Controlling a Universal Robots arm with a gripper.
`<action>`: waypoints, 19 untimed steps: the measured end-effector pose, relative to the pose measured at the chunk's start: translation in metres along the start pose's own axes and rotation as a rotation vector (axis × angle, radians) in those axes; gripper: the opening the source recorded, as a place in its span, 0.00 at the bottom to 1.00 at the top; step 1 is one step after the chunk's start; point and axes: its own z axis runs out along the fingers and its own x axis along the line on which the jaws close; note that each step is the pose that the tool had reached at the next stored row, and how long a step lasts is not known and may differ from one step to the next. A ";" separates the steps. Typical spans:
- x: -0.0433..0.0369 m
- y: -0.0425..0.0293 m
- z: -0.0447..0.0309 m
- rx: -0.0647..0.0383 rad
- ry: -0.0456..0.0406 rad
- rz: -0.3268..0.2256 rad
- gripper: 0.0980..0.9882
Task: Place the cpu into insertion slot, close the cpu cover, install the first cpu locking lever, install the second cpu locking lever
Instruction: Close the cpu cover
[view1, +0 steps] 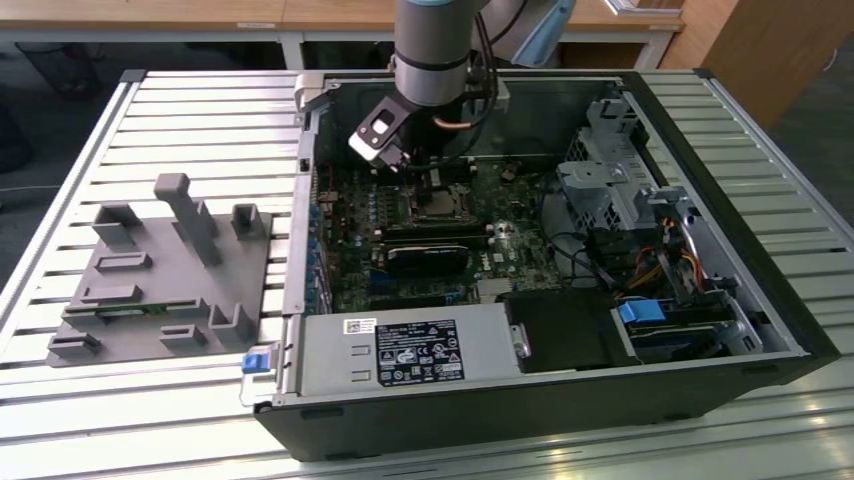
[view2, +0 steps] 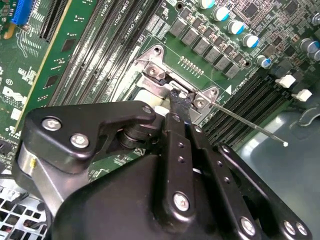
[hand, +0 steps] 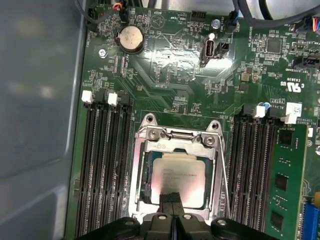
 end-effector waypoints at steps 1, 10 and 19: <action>0.0000 0.0000 0.0005 0.000 -0.0001 0.000 0.01; 0.0003 0.0076 0.0033 0.000 0.0003 0.000 0.01; 0.0005 0.0082 -0.0093 0.000 0.0002 0.000 0.01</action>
